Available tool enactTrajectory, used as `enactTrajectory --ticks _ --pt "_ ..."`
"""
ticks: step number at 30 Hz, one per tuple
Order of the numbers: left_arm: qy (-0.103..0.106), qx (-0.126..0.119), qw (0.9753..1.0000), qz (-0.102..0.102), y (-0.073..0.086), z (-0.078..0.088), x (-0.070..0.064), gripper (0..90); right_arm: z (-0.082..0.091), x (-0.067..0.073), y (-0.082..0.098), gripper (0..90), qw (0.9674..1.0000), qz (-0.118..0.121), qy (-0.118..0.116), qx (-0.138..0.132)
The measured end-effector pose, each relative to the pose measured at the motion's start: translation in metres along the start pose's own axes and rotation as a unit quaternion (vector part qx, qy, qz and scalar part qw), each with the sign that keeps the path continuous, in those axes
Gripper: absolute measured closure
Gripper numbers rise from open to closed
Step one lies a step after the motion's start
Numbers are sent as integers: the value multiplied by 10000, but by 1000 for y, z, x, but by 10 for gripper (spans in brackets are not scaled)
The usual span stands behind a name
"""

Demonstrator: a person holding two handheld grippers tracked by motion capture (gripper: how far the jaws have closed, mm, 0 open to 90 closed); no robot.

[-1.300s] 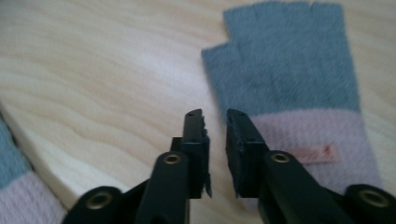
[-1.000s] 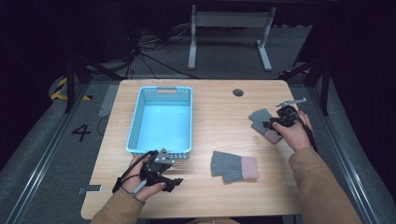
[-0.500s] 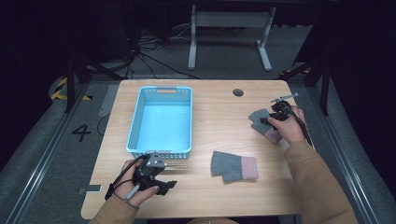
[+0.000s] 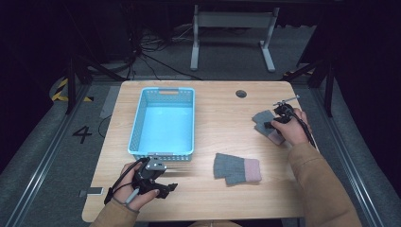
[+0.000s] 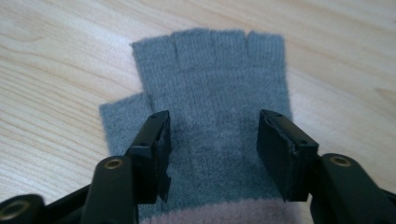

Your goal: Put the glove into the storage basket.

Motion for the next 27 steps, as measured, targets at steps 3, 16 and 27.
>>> enactTrajectory --ticks 3,16,27 --pt "-1 3 10000 -15 0 0 0 322 -2 1 1 516 10000 -54 -34 3" --pt "24 3 10000 -63 -2 -1 0 323 6 13 1 802 9996 135 -138 204" --pt "10 23 10000 -82 -4 -2 -1 322 45 29 -5 797 9977 534 -367 -186"
Point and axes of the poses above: each handheld gripper's, and its own axes: z roughly backward along the jaws, y roughly out of its underside, x roughly to its left, the point moved 6 cm from there along -z, roughly forward along the jaws
